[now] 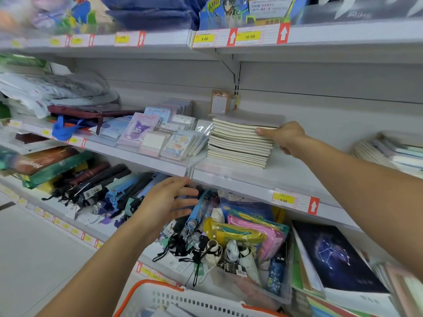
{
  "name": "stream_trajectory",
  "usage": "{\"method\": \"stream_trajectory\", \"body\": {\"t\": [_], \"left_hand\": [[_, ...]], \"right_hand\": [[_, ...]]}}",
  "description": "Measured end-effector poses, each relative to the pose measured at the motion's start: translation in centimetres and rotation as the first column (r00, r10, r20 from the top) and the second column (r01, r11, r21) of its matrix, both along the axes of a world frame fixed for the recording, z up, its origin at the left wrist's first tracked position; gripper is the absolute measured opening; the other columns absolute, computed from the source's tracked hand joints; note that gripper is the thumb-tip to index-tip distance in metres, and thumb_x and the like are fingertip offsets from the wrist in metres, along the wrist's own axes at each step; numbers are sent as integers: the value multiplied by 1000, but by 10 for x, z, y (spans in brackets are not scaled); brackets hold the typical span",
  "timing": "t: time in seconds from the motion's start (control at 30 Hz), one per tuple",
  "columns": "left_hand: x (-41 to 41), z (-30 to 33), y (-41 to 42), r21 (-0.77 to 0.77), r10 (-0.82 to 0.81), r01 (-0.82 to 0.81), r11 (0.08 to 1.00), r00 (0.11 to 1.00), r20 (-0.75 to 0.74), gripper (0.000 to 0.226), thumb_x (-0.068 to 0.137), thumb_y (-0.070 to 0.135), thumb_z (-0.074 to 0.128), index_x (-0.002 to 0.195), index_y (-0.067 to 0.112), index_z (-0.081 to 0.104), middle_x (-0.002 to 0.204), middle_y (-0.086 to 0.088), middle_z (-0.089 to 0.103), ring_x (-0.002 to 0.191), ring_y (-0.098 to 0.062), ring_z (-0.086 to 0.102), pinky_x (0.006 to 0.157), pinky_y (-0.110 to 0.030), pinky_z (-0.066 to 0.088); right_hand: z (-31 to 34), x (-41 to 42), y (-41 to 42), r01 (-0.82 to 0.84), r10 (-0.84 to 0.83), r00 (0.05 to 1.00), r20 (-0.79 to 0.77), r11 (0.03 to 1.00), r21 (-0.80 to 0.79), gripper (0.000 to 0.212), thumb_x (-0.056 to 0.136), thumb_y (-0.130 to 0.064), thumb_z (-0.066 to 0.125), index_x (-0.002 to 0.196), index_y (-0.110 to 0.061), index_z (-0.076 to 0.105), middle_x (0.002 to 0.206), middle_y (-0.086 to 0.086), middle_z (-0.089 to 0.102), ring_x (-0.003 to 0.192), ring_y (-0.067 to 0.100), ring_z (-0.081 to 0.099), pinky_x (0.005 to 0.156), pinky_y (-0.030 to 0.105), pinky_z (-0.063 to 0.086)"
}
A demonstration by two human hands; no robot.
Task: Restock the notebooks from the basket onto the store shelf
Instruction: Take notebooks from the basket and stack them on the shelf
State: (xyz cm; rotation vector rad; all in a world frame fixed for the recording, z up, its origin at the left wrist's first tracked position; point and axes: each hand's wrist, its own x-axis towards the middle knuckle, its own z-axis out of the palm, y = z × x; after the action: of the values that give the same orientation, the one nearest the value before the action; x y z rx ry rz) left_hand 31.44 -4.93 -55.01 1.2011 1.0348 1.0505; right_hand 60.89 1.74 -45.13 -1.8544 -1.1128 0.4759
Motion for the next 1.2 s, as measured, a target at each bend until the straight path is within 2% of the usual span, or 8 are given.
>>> {"method": "stream_trajectory", "body": {"t": [0.2,0.27,0.33,0.4,0.67,0.83,1.0,1.2], "left_hand": [[-22,-23,-2,101,9,73,992,767,-642,35,97,42,54,104,9,63,97,-9,71,84,-25,70,73,-36,57],[-37,-40,-5,-78,-184,260,963,412,-892,47,97,49,48,111,7,62,103,-10,69,88,-25,68,74,-37,56],[-55,-58,-12,-385,-410,306,871,21,-912,57,96,56,43,121,7,60,109,-8,66,91,-24,66,76,-35,56],[-72,-70,-18,-553,-536,244,796,-138,-833,57,95,59,43,125,12,57,107,0,64,90,-19,66,82,-35,57],[-106,-75,-29,-403,-450,316,859,90,-889,47,96,53,44,125,19,57,110,3,65,99,-15,66,87,-37,55],[-109,-79,-33,-460,-494,324,827,25,-869,49,96,53,44,130,19,54,112,3,64,101,-16,65,88,-36,55],[-107,-82,-25,-490,-509,237,839,22,-860,58,91,62,46,125,16,58,111,0,67,100,-21,65,89,-39,54],[-108,-69,-32,-572,-575,73,817,23,-818,107,58,93,35,115,6,63,109,-8,71,102,-28,66,96,-44,51]], "right_hand": [[-106,-86,-75,-190,19,956,292,799,570,29,87,-39,68,95,-16,51,65,6,55,59,15,50,60,29,41],[-190,-124,-101,-533,474,809,348,841,95,33,84,-45,73,95,-17,60,67,1,58,61,9,52,59,24,40],[-274,-149,-124,-602,792,587,168,565,-564,74,75,-64,74,129,-16,57,114,3,66,102,15,62,85,28,49],[-344,-157,-145,-535,809,587,-24,365,-762,116,64,-72,76,153,-14,31,153,4,39,137,24,42,108,34,39],[-425,-160,-183,-300,709,686,161,478,-825,153,26,-85,77,150,-16,20,152,4,25,142,30,26,103,55,42],[-411,-159,-163,-272,713,627,314,578,-770,82,64,-58,85,123,-12,51,125,8,53,112,27,53,89,40,50],[-320,-138,-133,-622,818,573,-48,397,-674,42,93,-28,68,132,-16,57,138,3,56,126,24,52,103,35,43],[-238,-102,-120,-658,496,638,-589,748,-82,34,97,-9,58,131,-12,56,120,11,69,99,27,70,81,39,60]]}}
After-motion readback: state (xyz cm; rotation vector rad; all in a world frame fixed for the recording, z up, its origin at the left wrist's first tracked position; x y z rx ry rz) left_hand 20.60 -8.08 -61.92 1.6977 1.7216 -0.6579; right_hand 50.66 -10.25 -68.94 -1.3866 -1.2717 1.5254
